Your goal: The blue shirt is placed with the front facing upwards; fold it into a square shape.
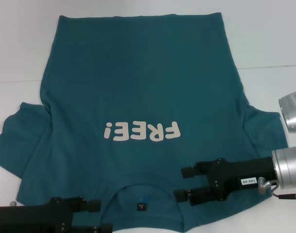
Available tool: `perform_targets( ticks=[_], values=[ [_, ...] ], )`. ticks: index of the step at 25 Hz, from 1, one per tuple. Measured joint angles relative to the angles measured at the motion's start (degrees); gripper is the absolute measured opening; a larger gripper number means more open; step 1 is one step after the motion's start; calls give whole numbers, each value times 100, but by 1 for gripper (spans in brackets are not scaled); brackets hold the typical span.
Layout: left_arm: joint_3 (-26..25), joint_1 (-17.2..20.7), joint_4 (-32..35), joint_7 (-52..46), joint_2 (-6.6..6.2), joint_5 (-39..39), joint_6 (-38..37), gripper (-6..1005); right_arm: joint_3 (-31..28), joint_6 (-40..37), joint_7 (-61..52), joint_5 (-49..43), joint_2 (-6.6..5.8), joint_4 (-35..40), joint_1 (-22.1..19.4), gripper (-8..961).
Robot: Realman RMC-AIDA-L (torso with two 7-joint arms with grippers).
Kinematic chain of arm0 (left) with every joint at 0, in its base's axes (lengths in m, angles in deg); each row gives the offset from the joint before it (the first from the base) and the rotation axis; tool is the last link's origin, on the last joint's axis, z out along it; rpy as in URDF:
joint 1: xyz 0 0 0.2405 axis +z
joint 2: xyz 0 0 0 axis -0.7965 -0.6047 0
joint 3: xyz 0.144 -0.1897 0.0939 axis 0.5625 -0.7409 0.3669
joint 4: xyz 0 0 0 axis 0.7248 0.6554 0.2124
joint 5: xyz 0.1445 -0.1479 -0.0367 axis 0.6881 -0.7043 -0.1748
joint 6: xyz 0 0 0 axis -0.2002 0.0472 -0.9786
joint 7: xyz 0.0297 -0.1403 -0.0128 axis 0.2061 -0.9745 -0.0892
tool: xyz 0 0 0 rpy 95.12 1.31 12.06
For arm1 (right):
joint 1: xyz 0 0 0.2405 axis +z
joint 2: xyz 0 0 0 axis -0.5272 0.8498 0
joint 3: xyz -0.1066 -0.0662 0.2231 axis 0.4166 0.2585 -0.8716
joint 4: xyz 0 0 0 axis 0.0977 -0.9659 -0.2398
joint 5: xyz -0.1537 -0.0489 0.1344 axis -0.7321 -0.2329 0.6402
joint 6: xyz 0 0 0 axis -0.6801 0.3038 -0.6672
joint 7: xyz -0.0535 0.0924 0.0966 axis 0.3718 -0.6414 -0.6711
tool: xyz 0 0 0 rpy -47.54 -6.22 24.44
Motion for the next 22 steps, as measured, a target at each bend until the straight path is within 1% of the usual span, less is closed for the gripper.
perform_targets(
  ticks=[16,19,21,22],
  values=[
    [-7,0,-8,-32,-9,-15,-4,875,0,1,-1,0,0,0,-18,925],
    [-248,-48,-14,-396,-31,-89,102,875,-38,88,-140,31,0,-1,-27,925],
    [-625,-146,-81,-1052,-106,-101,362,875,-118,273,-430,51,-7,0,-27,925],
    [-716,-173,-100,-1264,-136,-101,449,875,-155,367,-597,54,-14,1,-24,925]
  ],
)
